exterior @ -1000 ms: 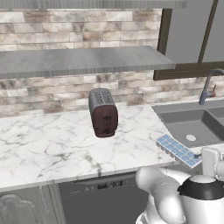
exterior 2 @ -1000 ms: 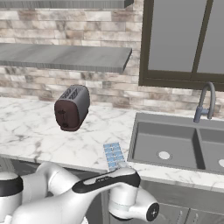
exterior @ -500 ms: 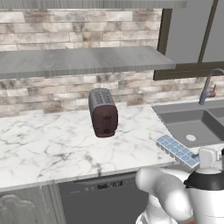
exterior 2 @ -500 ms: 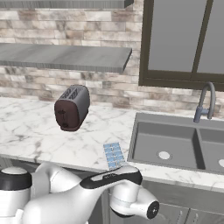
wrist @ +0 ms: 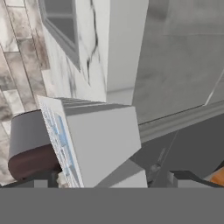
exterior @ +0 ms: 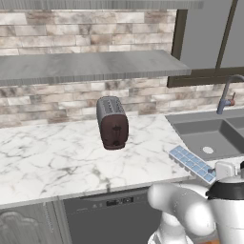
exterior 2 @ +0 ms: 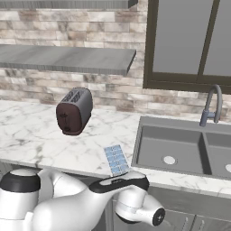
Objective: The ice cube tray has been filled with water. Take the tray and place it in the freezer to make ice. Close the freezer door after placing the tray.
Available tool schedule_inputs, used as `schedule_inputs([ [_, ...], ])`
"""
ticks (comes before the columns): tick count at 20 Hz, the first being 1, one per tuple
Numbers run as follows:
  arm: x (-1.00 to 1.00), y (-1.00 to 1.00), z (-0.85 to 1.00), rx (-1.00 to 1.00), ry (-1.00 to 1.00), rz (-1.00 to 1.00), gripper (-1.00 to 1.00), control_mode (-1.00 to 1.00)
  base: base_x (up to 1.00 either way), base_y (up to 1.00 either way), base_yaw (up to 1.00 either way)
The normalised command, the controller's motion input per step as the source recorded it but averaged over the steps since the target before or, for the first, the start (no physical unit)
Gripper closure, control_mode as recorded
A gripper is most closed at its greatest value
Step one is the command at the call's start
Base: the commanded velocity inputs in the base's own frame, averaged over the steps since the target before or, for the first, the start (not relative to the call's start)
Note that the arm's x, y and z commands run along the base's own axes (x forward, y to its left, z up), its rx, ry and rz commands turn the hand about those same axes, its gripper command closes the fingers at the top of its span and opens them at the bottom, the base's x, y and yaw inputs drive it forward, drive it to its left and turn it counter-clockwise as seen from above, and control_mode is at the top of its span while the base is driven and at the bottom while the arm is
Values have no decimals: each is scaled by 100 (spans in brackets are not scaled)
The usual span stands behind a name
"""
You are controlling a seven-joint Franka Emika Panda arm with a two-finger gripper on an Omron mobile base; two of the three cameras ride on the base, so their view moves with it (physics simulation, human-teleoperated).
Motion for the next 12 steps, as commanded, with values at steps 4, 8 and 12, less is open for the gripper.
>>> schedule_inputs([
  [4, 7, 0, 0, 4, 0, 0, -100, -100, 0, 0, 0],
  [8, 7, 0, 0, 0, 0, 0, -100, -100, 0, 0, 0],
  [12, 9, 0, 0, 0, 0, 0, -100, -100, 0, 0, 0],
])
